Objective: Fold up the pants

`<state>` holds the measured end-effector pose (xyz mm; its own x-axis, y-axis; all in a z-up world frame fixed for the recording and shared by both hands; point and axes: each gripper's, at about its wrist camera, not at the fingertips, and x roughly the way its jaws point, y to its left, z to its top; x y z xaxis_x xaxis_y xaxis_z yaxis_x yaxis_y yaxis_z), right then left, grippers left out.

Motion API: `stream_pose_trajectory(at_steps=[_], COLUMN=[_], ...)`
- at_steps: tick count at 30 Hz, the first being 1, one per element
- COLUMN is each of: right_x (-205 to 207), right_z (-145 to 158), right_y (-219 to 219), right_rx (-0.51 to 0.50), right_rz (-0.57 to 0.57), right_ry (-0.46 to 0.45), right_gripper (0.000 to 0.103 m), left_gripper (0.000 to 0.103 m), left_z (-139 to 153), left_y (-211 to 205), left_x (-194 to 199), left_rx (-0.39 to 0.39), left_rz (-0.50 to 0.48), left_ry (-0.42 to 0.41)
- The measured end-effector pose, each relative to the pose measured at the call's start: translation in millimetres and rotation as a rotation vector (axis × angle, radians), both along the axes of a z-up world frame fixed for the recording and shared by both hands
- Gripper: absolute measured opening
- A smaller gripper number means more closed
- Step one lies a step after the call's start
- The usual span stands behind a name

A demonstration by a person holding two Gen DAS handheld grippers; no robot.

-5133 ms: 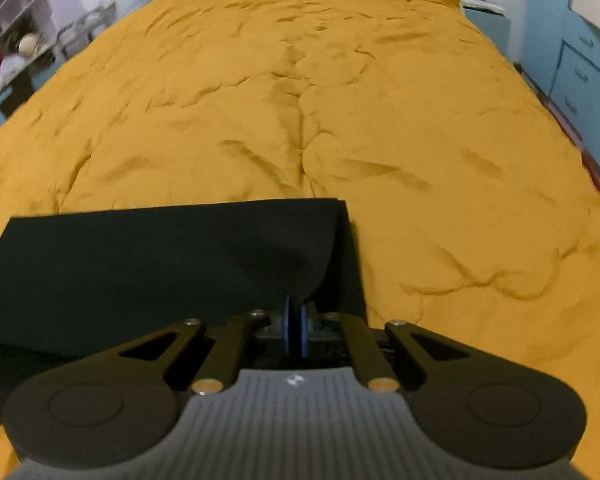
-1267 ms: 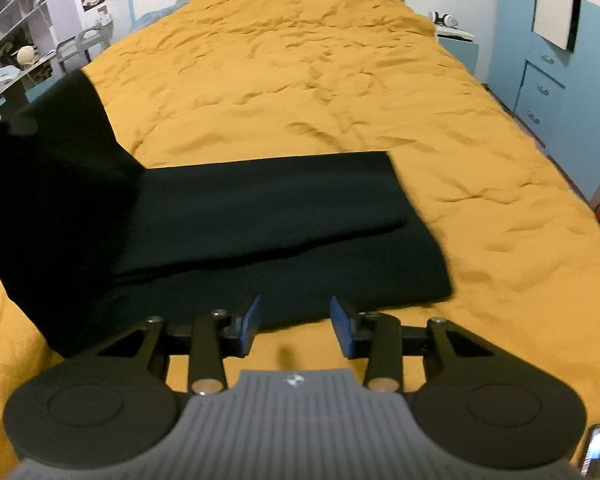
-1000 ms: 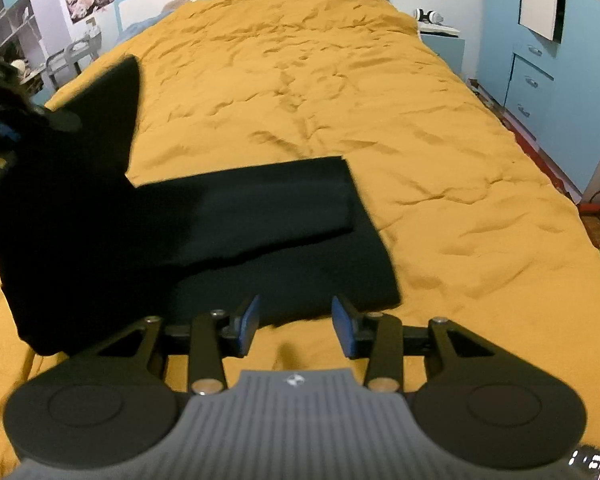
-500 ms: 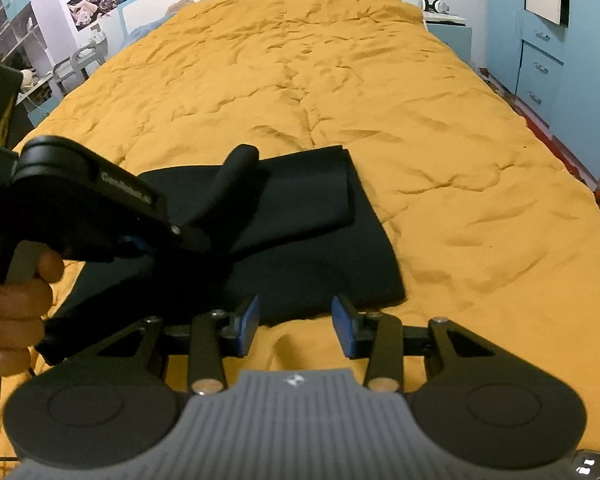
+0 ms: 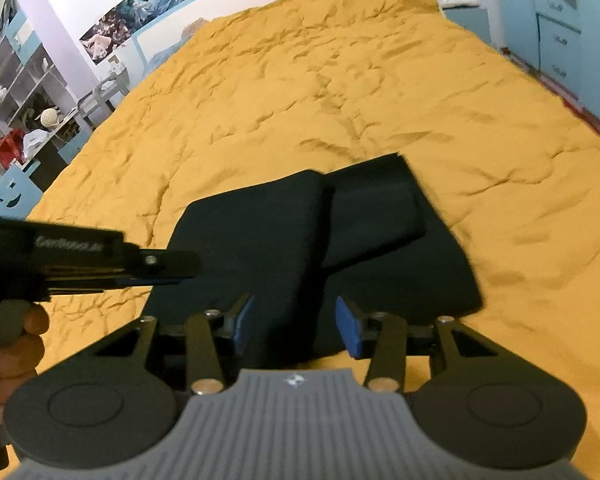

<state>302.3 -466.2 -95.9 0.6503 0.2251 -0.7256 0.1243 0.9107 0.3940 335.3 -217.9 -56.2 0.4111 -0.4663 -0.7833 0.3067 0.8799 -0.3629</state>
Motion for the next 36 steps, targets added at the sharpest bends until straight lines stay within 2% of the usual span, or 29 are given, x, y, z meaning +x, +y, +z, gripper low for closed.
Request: stream_pose_trajectory(at_steps=[2,4,5,6,8,11,16,20,25,29,36], right_x=[8.2,15.9,19.8,22.2,24.6,25.9,29.3,33.6,36.0,29.0,29.8], right_z=[-9.2,-19.4,-23.4,-24.8,-18.5,7.2,58.3,74.2,43.5,25.7,-21.6], right_y=[-2.2,-6.6,-9.2,-10.3,-12.8,-14.4,-21.8,-43.7,-73.2,-82.0,-85.8], right_rx=[0.036,0.098,0.138,0.167,0.182,0.160,0.069,0.005,-0.023,-0.019,-0.105], right_rz=[-0.012,-0.026,-0.025,-0.022,-0.017,0.014,0.068,0.045,-0.012,-0.055,-0.107], right_ry=[0.023,0.046,0.049,0.044,0.022,-0.051,-0.139,-0.128,-0.031,-0.019,0.054], right_gripper=[0.041,0.030,0.016,0.006,0.003,0.002,0.001,0.001,0.001,0.001,0.000], left_gripper=[0.021,0.021,0.021,0.021,0.021,0.018,0.011,0.007,0.004,0.004,0.004], left_z=[-2.4,-5.8,-7.4,-9.2,-11.5,-11.5,-13.1,-18.0,-32.4,-38.1,-52.8], left_y=[12.8,24.0,29.3,33.5,38.9,45.1,42.0,32.0,11.2,3.5,-8.5], left_x=[1.9,5.0,6.3,7.7,10.6,11.5,14.4,15.3,14.4,12.4,14.0], left_rx=[0.023,0.027,0.025,0.021,0.010,0.008,-0.003,-0.011,0.010,0.019,0.048], left_rz=[0.026,0.049,0.058,0.065,0.054,0.055,0.044,0.017,-0.039,-0.066,-0.097], left_ry=[-0.017,-0.020,-0.020,-0.020,-0.017,-0.048,-0.069,-0.074,-0.075,-0.081,-0.066])
